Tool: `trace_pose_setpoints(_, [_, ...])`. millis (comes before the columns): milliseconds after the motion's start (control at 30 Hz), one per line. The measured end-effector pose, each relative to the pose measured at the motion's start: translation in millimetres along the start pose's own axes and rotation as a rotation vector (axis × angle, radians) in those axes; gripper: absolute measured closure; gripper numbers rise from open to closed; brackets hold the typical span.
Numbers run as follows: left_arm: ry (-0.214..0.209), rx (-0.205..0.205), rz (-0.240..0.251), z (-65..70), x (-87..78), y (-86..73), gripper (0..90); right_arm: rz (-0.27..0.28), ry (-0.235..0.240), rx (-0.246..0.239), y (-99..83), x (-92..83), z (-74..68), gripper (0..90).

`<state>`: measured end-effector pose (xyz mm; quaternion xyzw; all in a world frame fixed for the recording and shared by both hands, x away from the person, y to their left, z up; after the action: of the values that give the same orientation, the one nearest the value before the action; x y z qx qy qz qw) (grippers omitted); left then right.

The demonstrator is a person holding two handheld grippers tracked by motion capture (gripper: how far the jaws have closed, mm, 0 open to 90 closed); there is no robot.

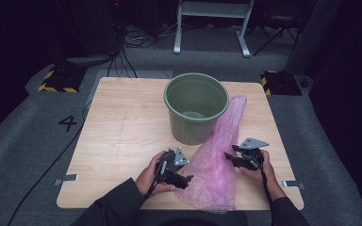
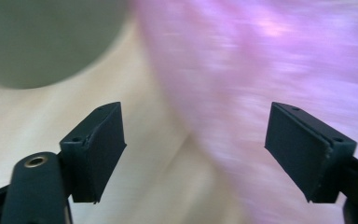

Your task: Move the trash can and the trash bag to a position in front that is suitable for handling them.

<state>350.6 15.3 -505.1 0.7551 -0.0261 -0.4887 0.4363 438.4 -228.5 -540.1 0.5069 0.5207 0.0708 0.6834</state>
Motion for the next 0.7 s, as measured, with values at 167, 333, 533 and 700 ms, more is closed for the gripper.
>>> trace_pose_setpoints(167, [-0.045,0.027,-0.014,19.0,3.5,-3.5,19.4,0.001,0.0,0.005,0.1,0.2,0.0,49.0])
trace_pose_setpoints(333, [0.01,0.133,-0.072,20.7,26.7,-11.8,20.4,-0.002,0.004,0.006,0.0,0.3,1.0,43.9])
trace_pose_setpoints(533, [-0.021,0.079,-0.059,9.1,34.4,-10.3,18.3,-0.008,-0.004,0.017,-0.6,0.3,2.0,29.6])
trace_pose_setpoints(700, [0.006,0.036,-0.039,-17.4,34.9,-18.7,15.3,0.006,-0.001,0.019,-1.3,-3.0,4.0,24.9])
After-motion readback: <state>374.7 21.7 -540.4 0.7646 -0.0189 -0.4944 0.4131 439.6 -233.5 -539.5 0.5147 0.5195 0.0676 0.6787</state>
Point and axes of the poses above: each handheld gripper's, and its own axes: x roughly forward along the jaws, y roughly out of its top, z roughly to its right, the point moved 6 cm from there along x, roughly forward along the jaws, and after that the axes turned 11 degrees about y, right-handed, at the moved point
